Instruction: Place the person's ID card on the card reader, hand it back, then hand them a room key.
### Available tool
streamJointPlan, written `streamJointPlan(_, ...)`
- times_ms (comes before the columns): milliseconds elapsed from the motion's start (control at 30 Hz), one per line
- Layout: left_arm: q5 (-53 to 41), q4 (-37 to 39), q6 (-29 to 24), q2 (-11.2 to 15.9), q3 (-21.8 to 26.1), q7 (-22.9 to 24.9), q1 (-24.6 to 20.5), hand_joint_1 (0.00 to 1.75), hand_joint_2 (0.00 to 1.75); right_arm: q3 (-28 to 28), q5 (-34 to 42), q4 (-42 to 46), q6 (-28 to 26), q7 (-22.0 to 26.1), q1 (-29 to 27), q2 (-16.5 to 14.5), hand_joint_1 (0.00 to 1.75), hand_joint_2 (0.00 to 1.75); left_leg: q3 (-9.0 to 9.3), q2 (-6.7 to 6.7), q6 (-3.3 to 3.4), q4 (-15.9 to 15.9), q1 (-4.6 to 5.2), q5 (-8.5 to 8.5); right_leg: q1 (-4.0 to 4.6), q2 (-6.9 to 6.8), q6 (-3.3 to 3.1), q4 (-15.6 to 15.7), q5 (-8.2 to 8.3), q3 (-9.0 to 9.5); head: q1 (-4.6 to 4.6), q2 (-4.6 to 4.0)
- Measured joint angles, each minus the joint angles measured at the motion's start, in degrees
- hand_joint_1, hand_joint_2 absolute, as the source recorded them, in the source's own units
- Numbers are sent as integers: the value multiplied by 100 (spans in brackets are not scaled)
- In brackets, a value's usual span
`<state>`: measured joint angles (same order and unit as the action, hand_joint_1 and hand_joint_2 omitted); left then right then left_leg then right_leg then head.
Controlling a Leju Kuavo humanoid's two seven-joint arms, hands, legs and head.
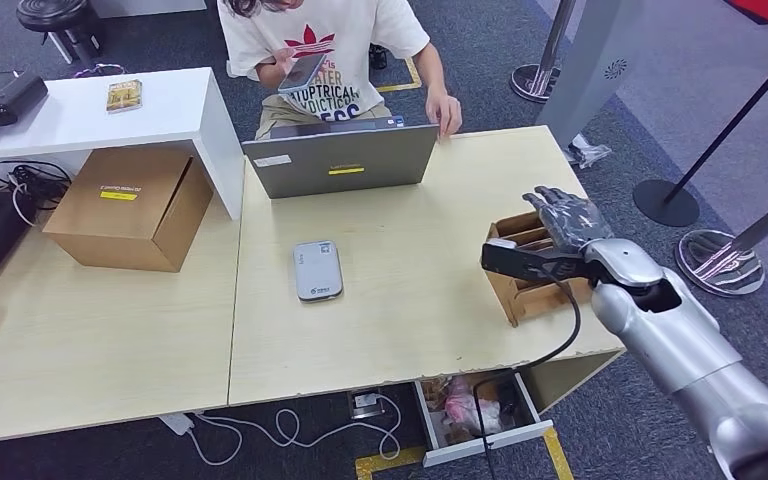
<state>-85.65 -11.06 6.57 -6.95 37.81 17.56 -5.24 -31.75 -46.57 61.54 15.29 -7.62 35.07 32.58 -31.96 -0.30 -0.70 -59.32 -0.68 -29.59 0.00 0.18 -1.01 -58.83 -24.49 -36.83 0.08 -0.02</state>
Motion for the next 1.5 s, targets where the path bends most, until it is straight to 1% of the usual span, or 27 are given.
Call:
streamJointPlan(367,-8,0,15,-2,-18,-16,-22,0,0,394,-151,236,34,46,-373,123,0,175,0,1,0,0,0,0,0,0,0,0,0,0,-1,0)
streamJointPlan(800,-15,0,73,-8,-88,-16,-64,0,0,711,-379,390,84,104,-661,120,0,175,-1,1,0,1,0,0,0,-1,0,0,0,0,-1,0)
streamJointPlan(1133,-19,-1,111,-10,-106,-23,-88,0,0,862,-651,401,121,297,-707,-1,0,175,-3,0,1,2,0,0,-1,-2,0,0,0,0,-1,0)
streamJointPlan(1500,-23,0,143,-9,-177,-75,-90,0,0,910,-693,399,115,310,-706,-219,0,175,-3,0,1,3,0,0,-1,-2,0,0,0,0,-1,0)
